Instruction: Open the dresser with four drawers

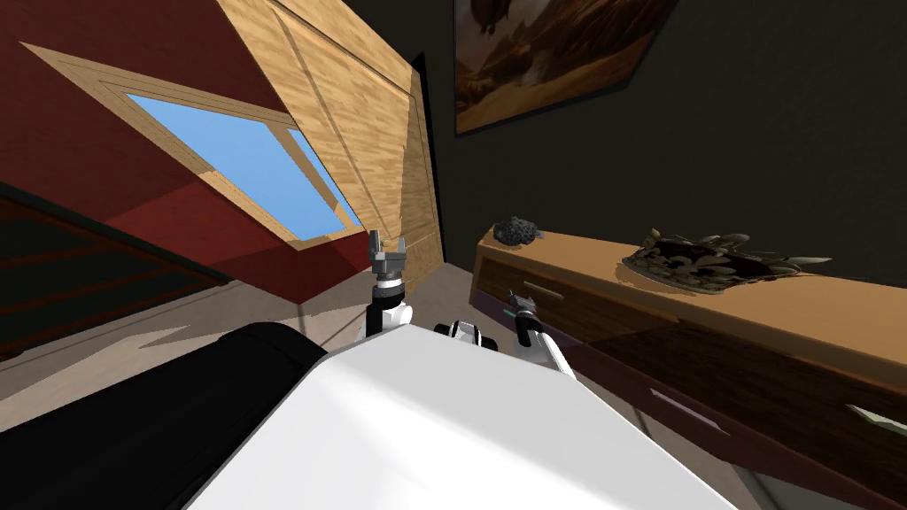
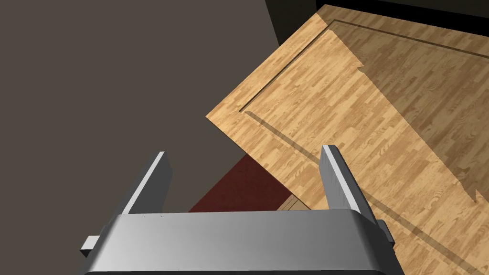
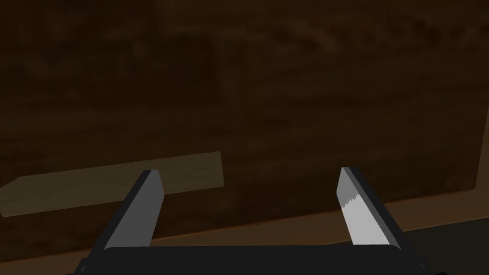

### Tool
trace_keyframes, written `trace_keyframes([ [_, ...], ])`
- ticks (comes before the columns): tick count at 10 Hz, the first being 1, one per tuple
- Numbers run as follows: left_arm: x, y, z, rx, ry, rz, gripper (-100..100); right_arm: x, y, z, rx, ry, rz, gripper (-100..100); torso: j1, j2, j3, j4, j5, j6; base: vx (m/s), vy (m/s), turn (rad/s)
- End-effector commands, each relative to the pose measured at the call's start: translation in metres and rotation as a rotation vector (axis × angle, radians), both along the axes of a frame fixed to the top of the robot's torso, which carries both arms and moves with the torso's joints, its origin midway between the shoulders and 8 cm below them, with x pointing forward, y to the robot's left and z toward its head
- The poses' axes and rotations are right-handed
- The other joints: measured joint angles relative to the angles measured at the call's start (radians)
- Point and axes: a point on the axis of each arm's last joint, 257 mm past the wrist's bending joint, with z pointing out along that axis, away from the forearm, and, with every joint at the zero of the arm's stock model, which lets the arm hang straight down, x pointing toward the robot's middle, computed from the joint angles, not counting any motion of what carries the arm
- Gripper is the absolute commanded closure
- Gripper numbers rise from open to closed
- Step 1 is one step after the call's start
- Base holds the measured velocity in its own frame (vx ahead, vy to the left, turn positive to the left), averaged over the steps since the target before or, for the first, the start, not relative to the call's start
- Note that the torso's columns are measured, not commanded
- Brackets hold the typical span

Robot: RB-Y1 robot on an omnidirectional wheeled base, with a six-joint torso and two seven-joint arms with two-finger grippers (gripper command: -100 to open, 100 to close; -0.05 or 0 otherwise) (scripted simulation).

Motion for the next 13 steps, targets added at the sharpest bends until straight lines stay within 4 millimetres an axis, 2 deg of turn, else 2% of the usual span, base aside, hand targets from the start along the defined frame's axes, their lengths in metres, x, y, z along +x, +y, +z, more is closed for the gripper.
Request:
trace_keyframes([
  [1,0.000,0.000,0.000,0.000,0.000,0.000,0,-0.006,-0.013,-0.016,-0.110,0.062,-0.024,-100,0.000,0.000,0.000,0.000,0.000,-0.001,-0.036,0.011,0.125],
  [2,0.000,0.000,0.000,0.000,0.000,0.000,0,-0.009,-0.019,-0.028,-0.189,0.100,-0.023,-100,0.000,0.000,0.000,0.000,0.000,0.000,-0.035,0.013,0.277],
  [8,0.000,0.000,0.000,0.000,0.000,0.000,0,-0.025,-0.056,-0.056,-0.460,0.236,-0.079,-100,0.000,0.000,0.000,0.000,0.000,0.000,-0.025,0.007,0.154],
  [11,0.000,0.000,0.000,0.000,0.000,0.000,0,-0.030,-0.071,-0.058,-0.571,0.271,-0.098,-100,0.000,0.000,0.000,0.000,0.000,-0.001,-0.018,0.005,0.130],
  [12,0.000,0.000,0.000,0.000,0.000,0.000,0,-0.035,-0.083,-0.062,-0.653,0.306,-0.112,-100,0.000,0.000,0.000,0.000,0.000,0.000,-0.016,0.003,0.155],
  [13,0.000,0.000,0.000,0.000,0.000,0.000,0,-0.035,-0.083,-0.061,-0.662,0.304,-0.112,-100,0.000,0.000,0.000,0.000,0.000,-0.001,-0.012,-0.001,0.095],
])
